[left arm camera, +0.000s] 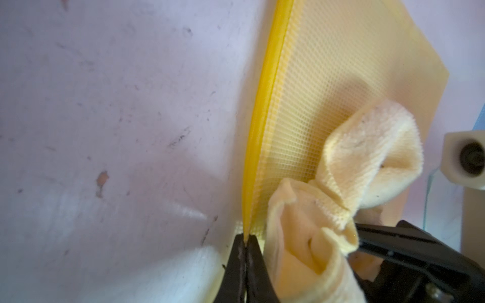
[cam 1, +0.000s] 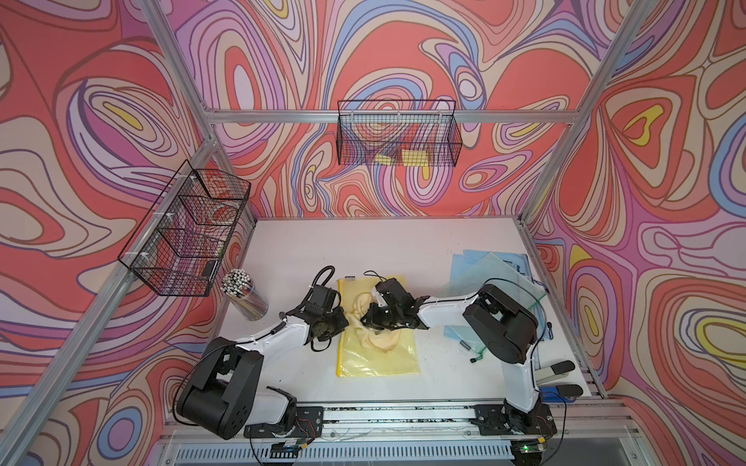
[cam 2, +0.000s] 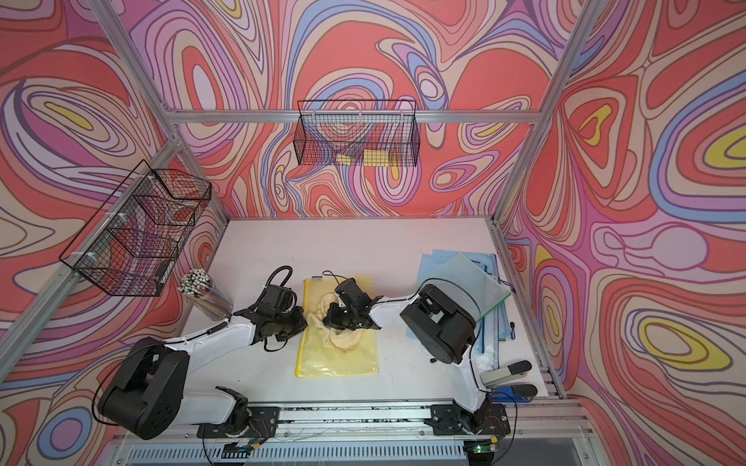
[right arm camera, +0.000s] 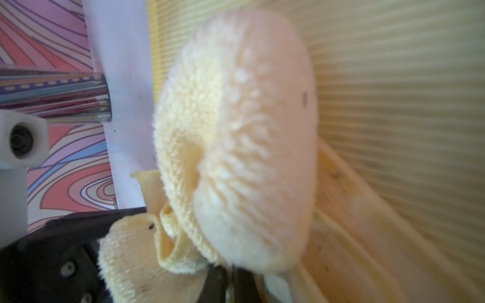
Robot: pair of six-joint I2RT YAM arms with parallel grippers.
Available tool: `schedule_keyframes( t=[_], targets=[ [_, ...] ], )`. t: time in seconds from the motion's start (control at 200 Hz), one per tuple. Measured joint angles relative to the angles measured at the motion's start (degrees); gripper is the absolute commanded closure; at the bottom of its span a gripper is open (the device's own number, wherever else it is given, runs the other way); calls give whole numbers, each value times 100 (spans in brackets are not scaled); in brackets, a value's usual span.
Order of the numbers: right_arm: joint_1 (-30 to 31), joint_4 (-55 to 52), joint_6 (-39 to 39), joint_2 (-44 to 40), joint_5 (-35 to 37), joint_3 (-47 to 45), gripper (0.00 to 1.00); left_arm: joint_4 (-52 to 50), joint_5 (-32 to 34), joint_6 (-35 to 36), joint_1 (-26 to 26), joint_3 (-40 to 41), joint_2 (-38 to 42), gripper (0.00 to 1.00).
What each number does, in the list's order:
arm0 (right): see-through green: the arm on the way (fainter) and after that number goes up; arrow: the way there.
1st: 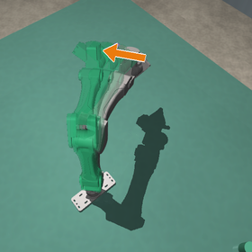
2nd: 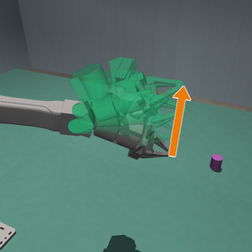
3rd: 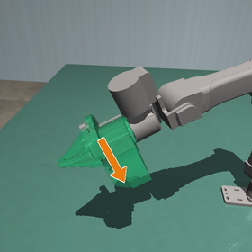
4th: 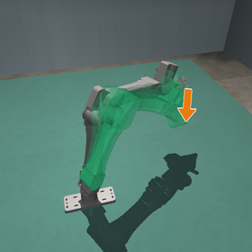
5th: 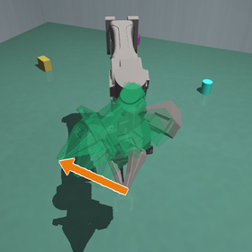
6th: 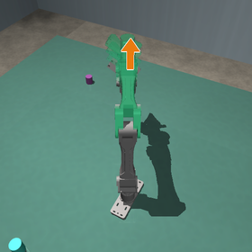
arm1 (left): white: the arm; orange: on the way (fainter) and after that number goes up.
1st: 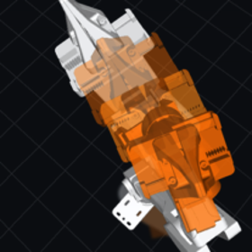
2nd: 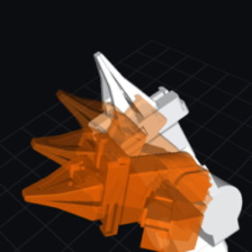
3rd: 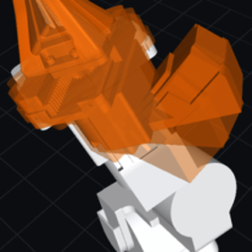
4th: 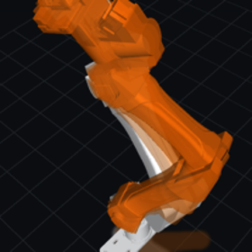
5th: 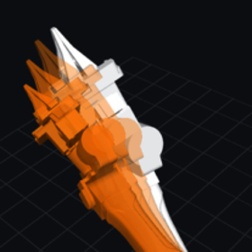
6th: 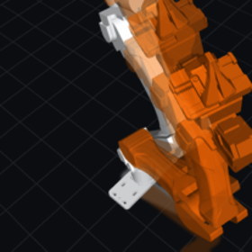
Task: Wipe the document bag
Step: Wipe the dirt from the document bag.
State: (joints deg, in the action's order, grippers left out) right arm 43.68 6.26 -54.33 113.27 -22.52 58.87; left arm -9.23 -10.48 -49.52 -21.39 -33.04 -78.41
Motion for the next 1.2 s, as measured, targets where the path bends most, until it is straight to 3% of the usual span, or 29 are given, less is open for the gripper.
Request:
schedule_keyframes(
  t=[0.145,0.255,0.556,0.706,0.896,1.027,1.112,1.197],
  targets=[
    [-793,-190,184,-619,20,-680,100,24,2,-13,0,4,0,100],
    [-831,-417,271,-699,166,-636,100,140,4,-74,0,79,-4,100],
    [693,-957,186,439,308,1108,100,385,203,-522,0,179,-151,100],
    [997,-527,-70,616,136,1104,100,382,262,-632,-2,179,-149,100],
    [592,-28,-122,26,-52,37,100,308,354,-623,-31,153,-142,100],
    [-234,-66,-11,-789,-157,-986,100,308,372,-621,-37,151,-140,100],
    [-603,-310,83,-1054,-98,-1158,100,348,369,-627,-37,142,-173,100],
    [-570,-431,114,-1062,-42,-1088,100,398,426,-697,-33,129,-199,100]
  ],
)
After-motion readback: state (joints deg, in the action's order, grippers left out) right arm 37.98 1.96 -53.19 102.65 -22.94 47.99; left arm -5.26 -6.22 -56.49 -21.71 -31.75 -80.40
